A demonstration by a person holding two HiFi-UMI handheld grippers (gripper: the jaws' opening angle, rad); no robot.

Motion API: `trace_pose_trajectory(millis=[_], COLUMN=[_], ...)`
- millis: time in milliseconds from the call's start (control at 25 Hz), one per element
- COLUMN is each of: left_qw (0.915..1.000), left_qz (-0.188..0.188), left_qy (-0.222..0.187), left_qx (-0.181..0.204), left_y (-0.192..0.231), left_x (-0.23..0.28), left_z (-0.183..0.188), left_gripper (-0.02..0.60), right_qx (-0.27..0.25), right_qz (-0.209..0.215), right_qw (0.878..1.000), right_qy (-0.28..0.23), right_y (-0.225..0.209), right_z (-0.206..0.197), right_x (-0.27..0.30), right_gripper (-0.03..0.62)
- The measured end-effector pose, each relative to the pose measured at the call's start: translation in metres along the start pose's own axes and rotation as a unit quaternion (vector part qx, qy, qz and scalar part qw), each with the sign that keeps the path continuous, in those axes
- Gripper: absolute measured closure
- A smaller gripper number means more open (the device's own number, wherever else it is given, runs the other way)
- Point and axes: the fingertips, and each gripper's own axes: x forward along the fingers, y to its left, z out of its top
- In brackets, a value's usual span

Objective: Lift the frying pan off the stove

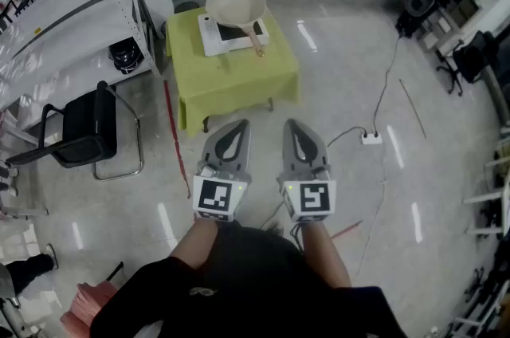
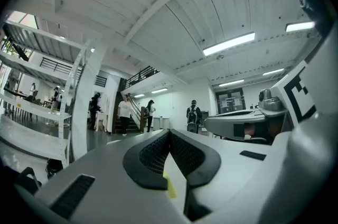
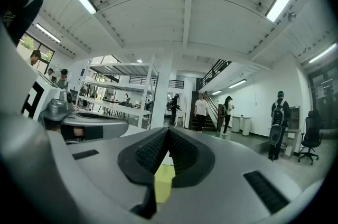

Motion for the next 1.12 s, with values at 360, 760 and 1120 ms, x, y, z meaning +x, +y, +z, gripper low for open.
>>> trace_pose_trajectory(millis=[360,760,1120], left_qw=[0.9992,0.9977,0.9978], left_qz=[-0.032,-0.054,-0.025], left_qy=[0.011,0.027,0.051], left_qx=[-0.022,-0.032,-0.033], left_y=[0.035,0.055,0.101], left_x=[-0.01,0.003,0.039], left_z=[-0.014,-0.039,-0.058], left_gripper=[0.538,0.538,0.538], right_qx=[0.011,0.015,0.032], right_qz=[-0.004,-0.019,0.023], right_qw=[1.0,0.997,0.996], right_qy=[0.027,0.067,0.074], right_y=[0.039,0.042,0.043], right_z=[-0.018,-0.049,-0.06], right_x=[0.02,0.029,0.098], right_gripper=[0.579,0.579,0.579])
